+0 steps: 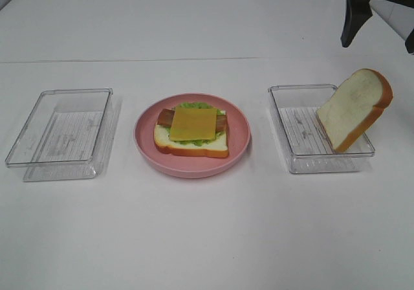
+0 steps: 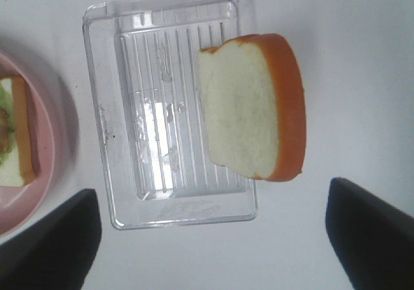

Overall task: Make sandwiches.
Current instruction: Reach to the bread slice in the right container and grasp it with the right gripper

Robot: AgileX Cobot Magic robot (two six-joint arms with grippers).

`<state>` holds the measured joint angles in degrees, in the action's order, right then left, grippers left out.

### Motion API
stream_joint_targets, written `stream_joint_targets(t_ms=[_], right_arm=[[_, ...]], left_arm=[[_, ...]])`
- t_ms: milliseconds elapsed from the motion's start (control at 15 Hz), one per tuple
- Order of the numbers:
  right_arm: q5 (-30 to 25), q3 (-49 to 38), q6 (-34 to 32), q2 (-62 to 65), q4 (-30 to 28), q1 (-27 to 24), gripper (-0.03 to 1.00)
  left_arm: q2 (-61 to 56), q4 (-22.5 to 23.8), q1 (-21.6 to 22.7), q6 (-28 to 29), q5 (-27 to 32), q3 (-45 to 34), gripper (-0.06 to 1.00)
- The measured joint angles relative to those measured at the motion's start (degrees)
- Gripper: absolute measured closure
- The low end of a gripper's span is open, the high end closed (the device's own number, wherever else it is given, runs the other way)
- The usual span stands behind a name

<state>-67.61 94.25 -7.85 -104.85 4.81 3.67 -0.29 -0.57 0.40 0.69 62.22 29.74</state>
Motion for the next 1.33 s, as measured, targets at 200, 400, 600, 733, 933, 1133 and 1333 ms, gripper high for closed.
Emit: stream_joint_targets(t_ms=[200,400,600,733,933,1133,1333], right_arm=[[-1.6,3.67,3.78,-5.5,3.61,-4.76,0.06],[-1.78,6.65,5.56,-11.97,4.18,-7.79,0.06],[-2.12,7.73,7.28,-16.39,5.04,-8.48,0.06],[-2.18,7.73,8.59,-19.25,6.53,-8.48,0.07],[-2.18,7.73,9.05,-22.06,7.1,-8.48,0.12],[-2.18,7.73,10.14,-22.17,7.62,-8.48,0.39],[-2.29,7.79,10.77,-22.17,9.45,-8.14,0.73]], left_arm=[[0.0,0.0,0.0,0.0,0.0,0.0,-0.01],[0.0,0.0,0.0,0.0,0.0,0.0,-0.01],[0.0,0.0,0.0,0.0,0.0,0.0,-0.01],[0.0,0.0,0.0,0.0,0.0,0.0,-0.01],[0.0,0.0,0.0,0.0,0.0,0.0,-0.01],[0.0,0.0,0.0,0.0,0.0,0.0,-0.01],[0.0,0.0,0.0,0.0,0.0,0.0,-0.01]])
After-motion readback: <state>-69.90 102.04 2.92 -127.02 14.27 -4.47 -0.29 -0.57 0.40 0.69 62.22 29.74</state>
